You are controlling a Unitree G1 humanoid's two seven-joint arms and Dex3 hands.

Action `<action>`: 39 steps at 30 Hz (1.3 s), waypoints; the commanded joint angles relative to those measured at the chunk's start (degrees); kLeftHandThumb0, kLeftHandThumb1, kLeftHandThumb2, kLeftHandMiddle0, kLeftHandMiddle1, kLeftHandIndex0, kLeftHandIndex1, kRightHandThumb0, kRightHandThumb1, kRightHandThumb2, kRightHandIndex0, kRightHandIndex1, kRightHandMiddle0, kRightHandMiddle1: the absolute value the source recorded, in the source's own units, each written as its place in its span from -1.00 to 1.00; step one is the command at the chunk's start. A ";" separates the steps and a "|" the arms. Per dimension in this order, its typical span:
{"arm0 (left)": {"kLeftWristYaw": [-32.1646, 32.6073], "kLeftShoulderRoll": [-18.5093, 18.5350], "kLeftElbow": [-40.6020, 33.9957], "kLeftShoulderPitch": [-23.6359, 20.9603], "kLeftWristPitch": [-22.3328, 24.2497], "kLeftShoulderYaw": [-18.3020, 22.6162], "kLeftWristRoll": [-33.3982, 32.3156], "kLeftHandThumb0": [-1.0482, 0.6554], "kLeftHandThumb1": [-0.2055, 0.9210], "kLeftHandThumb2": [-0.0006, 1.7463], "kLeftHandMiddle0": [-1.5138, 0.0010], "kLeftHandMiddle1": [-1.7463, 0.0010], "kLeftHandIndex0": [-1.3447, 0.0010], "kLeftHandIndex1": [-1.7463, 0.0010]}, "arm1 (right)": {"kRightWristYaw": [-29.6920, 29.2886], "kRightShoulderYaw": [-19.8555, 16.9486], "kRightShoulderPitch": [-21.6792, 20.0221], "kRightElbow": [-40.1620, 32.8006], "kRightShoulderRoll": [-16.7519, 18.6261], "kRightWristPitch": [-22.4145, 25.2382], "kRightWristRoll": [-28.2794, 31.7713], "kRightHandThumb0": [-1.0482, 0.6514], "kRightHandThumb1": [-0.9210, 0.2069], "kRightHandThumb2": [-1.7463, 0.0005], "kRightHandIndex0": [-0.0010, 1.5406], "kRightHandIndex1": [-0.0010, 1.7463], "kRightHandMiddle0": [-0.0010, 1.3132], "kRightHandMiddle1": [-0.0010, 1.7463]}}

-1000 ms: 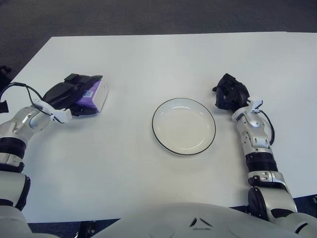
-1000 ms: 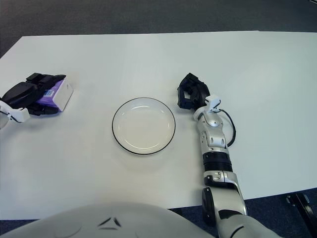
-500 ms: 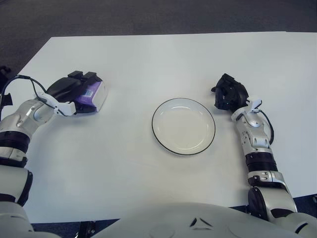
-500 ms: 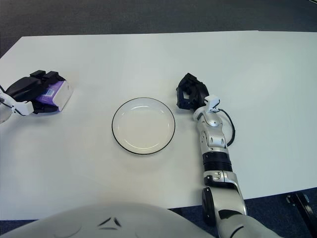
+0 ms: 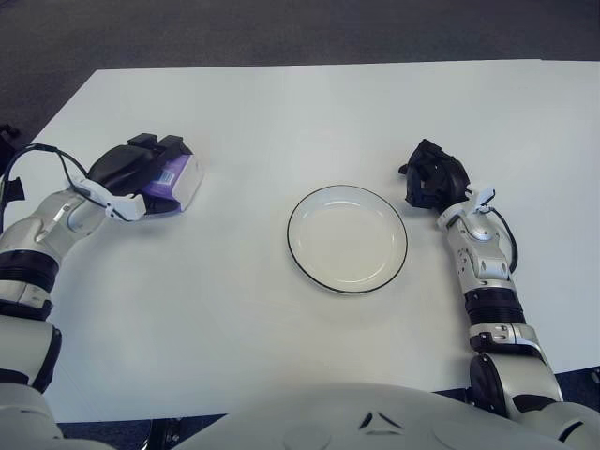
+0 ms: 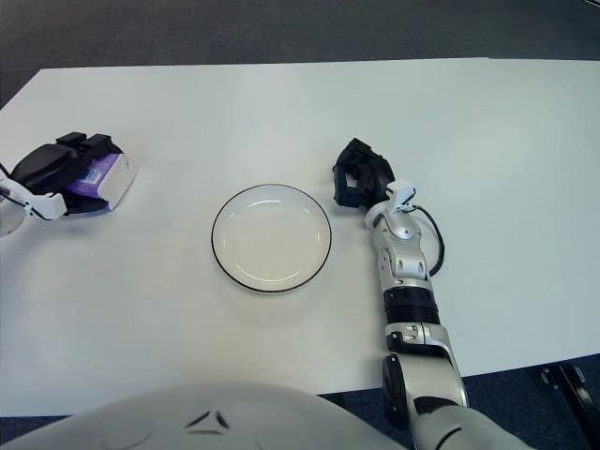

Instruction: Put the tissue paper into the plate.

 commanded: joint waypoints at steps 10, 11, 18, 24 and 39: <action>2.91 -2.82 -10.80 4.64 5.57 2.32 0.98 0.08 0.04 0.45 -0.67 -1.00 -0.40 -1.00 | 1.17 0.95 5.97 5.77 1.03 2.93 -0.64 -0.32 0.03 -0.47 0.66 1.00 -0.09 1.00; 3.33 -3.32 -11.82 4.87 6.12 2.73 0.80 0.09 0.04 0.45 -0.68 -1.00 -0.41 -1.00 | 1.14 1.01 5.97 5.76 1.00 2.98 -0.73 -0.32 0.03 -0.47 0.67 1.00 -0.09 1.00; 4.62 -7.04 -19.51 6.14 7.83 5.85 -1.72 0.13 -0.03 0.49 -0.72 -1.00 -0.49 -1.00 | 1.45 0.99 5.79 6.16 0.91 2.99 -0.48 -0.32 0.03 -0.47 0.67 1.00 -0.09 1.00; 7.09 -10.96 -23.43 5.36 6.40 7.94 -2.64 0.17 -0.10 0.52 -0.73 -1.00 -0.54 -1.00 | 1.66 0.97 5.69 6.51 0.66 2.83 -0.50 -0.32 0.03 -0.47 0.67 1.00 -0.09 1.00; 9.81 -18.20 -27.31 -0.77 2.86 9.66 -3.17 0.18 -0.16 0.54 -0.74 -1.00 -0.57 -1.00 | 2.38 0.64 5.21 7.35 0.20 3.43 -0.31 -0.32 0.02 -0.47 0.66 1.00 -0.10 1.00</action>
